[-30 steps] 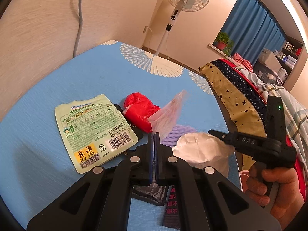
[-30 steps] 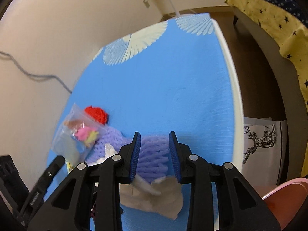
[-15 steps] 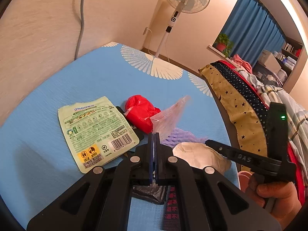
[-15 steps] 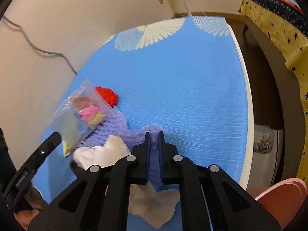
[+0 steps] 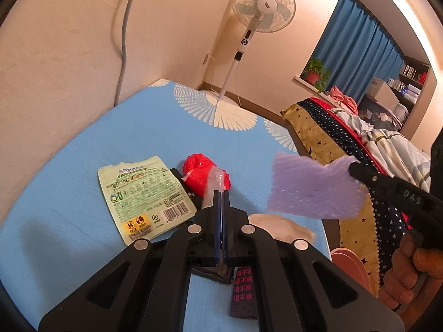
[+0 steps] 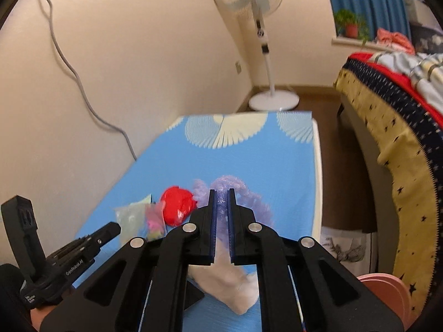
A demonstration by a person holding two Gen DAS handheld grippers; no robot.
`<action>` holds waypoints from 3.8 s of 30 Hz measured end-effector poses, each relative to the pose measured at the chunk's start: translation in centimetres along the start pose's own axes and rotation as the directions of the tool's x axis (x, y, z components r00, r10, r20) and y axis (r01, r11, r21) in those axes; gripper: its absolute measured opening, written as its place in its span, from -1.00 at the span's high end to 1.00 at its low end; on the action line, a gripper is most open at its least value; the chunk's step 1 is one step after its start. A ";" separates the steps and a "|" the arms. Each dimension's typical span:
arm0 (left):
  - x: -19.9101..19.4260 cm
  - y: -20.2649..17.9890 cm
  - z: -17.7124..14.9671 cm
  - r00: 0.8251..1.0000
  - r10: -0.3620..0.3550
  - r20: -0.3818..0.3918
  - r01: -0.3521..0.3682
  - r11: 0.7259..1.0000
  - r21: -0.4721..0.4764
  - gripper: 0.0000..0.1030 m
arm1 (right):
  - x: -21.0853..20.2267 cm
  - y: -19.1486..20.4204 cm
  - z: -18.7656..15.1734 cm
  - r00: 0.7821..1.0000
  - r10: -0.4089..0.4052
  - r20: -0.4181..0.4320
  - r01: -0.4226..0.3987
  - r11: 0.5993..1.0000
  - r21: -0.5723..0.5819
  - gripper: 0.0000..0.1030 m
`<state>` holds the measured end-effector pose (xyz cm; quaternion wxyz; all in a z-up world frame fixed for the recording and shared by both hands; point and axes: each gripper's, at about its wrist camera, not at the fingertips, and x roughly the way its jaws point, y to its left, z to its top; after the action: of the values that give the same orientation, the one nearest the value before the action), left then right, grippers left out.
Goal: Collect trash
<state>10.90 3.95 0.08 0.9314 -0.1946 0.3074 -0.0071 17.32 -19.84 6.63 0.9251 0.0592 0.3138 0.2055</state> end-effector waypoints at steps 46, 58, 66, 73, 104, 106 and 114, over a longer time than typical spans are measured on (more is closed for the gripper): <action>-2.0 -0.3 -6.8 0.980 -0.051 -0.191 0.050 0.999 -0.012 0.47 | -16.0 -0.9 -6.3 0.968 -0.143 0.207 0.119 0.985 0.123 0.85; 1.1 1.0 -6.9 0.979 0.063 -0.195 -0.069 0.997 -0.025 -0.04 | -15.2 -1.7 -6.5 0.970 -0.137 0.200 0.112 0.985 0.131 0.85; 2.6 0.5 -7.0 0.969 0.112 -0.220 -0.104 0.993 0.047 -0.02 | -14.4 -2.3 -6.5 0.972 -0.142 0.187 0.116 0.983 0.145 0.85; 1.8 0.6 -6.5 0.975 0.115 -0.191 -0.103 0.992 0.067 0.75 | -14.0 -2.2 -6.5 0.973 -0.145 0.180 0.120 0.982 0.144 0.85; -6.3 -2.8 -2.8 0.996 0.080 0.046 -0.086 0.984 0.154 0.98 | -18.7 -3.3 -7.2 0.940 -0.253 0.229 0.221 0.963 0.158 0.85; -6.7 -3.2 -2.7 0.996 0.071 0.053 -0.078 0.984 0.160 0.98 | -19.0 -3.5 -7.3 0.938 -0.261 0.230 0.228 0.960 0.161 0.85; -7.9 -5.1 -2.6 0.997 0.022 0.076 -0.036 0.982 0.188 0.98 | -20.1 -4.3 -7.8 0.925 -0.303 0.229 0.266 0.947 0.181 0.85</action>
<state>3.52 -0.65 4.56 0.9564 -0.1009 0.2735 -0.0155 -0.31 -32.31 10.57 0.9707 0.1065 0.2125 0.0359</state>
